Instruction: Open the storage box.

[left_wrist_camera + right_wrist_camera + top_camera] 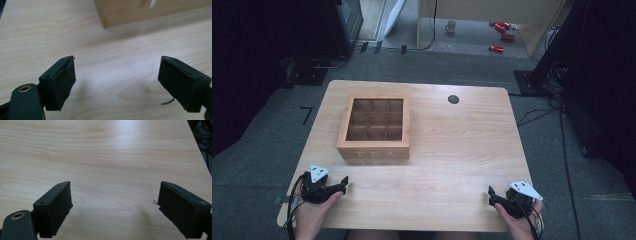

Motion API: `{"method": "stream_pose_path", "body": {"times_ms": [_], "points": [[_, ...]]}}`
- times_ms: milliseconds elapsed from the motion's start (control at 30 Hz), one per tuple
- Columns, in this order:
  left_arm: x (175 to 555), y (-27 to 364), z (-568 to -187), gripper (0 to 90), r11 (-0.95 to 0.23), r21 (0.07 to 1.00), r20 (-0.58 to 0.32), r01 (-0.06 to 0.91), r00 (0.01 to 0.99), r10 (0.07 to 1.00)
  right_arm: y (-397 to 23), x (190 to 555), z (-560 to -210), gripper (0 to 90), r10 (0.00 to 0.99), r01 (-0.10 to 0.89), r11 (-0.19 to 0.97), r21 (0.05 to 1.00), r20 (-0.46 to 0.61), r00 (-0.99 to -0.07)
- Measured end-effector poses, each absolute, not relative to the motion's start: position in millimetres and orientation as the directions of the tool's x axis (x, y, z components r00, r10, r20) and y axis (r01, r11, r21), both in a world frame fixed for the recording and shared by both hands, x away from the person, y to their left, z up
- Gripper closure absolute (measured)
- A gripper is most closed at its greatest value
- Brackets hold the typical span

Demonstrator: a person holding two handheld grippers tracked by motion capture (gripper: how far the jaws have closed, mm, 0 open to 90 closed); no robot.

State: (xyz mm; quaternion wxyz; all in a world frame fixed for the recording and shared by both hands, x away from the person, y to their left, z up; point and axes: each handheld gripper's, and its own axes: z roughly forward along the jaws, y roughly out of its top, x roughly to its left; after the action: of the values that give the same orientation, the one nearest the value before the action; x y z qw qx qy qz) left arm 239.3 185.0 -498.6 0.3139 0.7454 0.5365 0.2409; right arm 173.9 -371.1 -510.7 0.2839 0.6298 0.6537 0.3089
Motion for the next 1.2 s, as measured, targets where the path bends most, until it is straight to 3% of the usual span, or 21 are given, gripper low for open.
{"method": "stream_pose_path", "body": {"times_ms": [233,567,733,1067,1100,1200], "points": [[246,174,-491,16.9,-0.277,0.743,0.051,0.609,0.362,0.931,-353,188,-495,12.0,0.995,0.630,0.046,0.775,0.018,-0.094],[258,181,-477,29.5,-0.220,0.779,-0.007,0.587,0.360,0.933,-305,212,-475,12.6,0.978,0.588,0.077,0.805,0.053,-0.199],[267,186,-475,40.3,-0.216,0.789,-0.016,0.576,0.371,0.929,-274,224,-471,13.8,0.961,0.577,0.071,0.814,0.100,-0.259],[281,197,-477,53.2,-0.193,0.794,-0.045,0.577,0.371,0.927,-216,251,-464,24.1,0.935,0.555,0.085,0.828,0.127,-0.331],[282,196,-477,55.5,-0.188,0.794,-0.052,0.578,0.373,0.926,-204,255,-464,30.4,0.931,0.549,0.087,0.831,0.129,-0.343],[286,195,-478,58.9,-0.193,0.789,-0.055,0.583,0.380,0.923,-193,259,-465,35.0,0.924,0.545,0.099,0.833,0.126,-0.360]]}}
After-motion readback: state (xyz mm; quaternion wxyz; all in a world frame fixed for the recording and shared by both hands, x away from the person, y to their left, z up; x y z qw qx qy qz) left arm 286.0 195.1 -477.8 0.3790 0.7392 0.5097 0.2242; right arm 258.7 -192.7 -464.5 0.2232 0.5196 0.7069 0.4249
